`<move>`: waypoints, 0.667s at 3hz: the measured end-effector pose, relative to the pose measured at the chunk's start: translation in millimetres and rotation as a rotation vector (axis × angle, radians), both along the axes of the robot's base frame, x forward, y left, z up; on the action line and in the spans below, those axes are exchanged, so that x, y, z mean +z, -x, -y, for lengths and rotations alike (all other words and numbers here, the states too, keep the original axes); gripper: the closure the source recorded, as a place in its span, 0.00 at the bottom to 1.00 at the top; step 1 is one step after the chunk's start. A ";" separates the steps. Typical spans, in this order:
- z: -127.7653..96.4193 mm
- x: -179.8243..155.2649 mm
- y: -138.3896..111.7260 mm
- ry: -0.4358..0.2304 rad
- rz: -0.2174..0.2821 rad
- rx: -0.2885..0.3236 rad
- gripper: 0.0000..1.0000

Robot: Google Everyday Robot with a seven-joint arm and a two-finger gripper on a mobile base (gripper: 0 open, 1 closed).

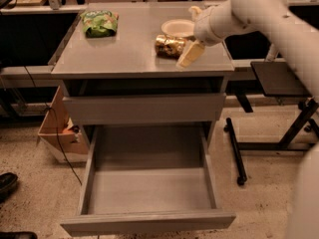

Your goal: Pick orange can from middle drawer and place on counter

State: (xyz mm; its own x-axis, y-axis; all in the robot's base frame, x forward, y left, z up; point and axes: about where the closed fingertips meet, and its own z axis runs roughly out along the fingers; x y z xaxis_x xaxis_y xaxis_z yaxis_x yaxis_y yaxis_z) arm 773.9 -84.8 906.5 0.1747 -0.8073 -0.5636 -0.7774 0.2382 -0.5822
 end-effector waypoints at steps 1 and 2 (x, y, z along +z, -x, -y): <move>35.6 46.5 69.5 0.016 0.022 -0.034 0.00; 60.3 64.9 113.2 0.027 0.023 -0.066 0.00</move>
Offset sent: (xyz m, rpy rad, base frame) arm -0.1664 -0.0946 0.0894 -0.0409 -0.0272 -0.1108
